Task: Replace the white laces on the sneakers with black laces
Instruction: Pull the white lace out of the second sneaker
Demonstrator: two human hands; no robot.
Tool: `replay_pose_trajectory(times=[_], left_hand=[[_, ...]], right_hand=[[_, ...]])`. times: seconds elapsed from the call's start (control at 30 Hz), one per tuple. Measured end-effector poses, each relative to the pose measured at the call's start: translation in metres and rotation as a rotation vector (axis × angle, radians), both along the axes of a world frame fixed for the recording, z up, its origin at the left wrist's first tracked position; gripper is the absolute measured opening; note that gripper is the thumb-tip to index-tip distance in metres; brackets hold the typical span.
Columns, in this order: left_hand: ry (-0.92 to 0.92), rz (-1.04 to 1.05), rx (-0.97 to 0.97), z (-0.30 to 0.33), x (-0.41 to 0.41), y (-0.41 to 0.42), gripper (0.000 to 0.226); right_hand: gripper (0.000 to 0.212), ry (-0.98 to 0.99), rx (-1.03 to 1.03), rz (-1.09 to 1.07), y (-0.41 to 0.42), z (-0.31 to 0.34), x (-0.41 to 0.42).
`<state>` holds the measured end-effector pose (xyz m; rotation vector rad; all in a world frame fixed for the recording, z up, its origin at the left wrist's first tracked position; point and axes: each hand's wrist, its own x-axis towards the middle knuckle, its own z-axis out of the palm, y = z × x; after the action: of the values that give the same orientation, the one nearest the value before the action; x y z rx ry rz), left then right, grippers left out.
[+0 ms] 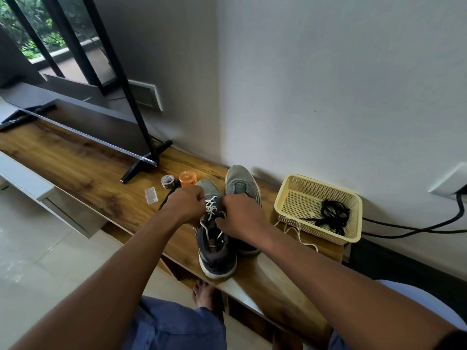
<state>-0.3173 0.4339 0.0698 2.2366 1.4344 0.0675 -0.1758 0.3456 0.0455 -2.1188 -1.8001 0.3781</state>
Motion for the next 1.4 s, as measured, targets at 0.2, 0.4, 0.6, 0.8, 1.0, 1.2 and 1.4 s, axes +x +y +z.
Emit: replay_pose_trajectory(times=[0.2, 0.4, 0.6, 0.8, 1.0, 1.2, 1.4], left_hand=[[-0.021, -0.015, -0.125, 0.007, -0.003, 0.001, 0.009], [0.108, -0.168, -0.006, 0.009, 0.002, -0.004, 0.005], [0.148, -0.139, 0.068, -0.001, 0.003, 0.001, 0.016], [0.176, 0.026, 0.142, -0.001, -0.004, 0.006, 0.011], [0.038, -0.12, 0.034, 0.005, -0.007, 0.008, 0.007], [0.04, -0.121, 0.08, 0.009, -0.006, 0.004, 0.015], [-0.289, 0.316, 0.022, 0.01, -0.021, 0.011, 0.013]], right_hand=[[0.016, 0.044, -0.015, -0.006, 0.0, -0.001, 0.001], [0.016, 0.044, 0.014, 0.027, -0.006, 0.002, -0.002], [0.019, 0.043, -0.012, 0.019, -0.005, 0.003, -0.003], [0.021, 0.033, -0.057, 0.008, -0.003, 0.002, -0.004], [0.023, 0.051, -0.068, -0.002, -0.005, 0.004, -0.005], [0.028, -0.01, -0.06, 0.017, -0.007, 0.006, -0.006], [0.033, -0.005, -0.094, 0.021, -0.006, 0.007, -0.004]])
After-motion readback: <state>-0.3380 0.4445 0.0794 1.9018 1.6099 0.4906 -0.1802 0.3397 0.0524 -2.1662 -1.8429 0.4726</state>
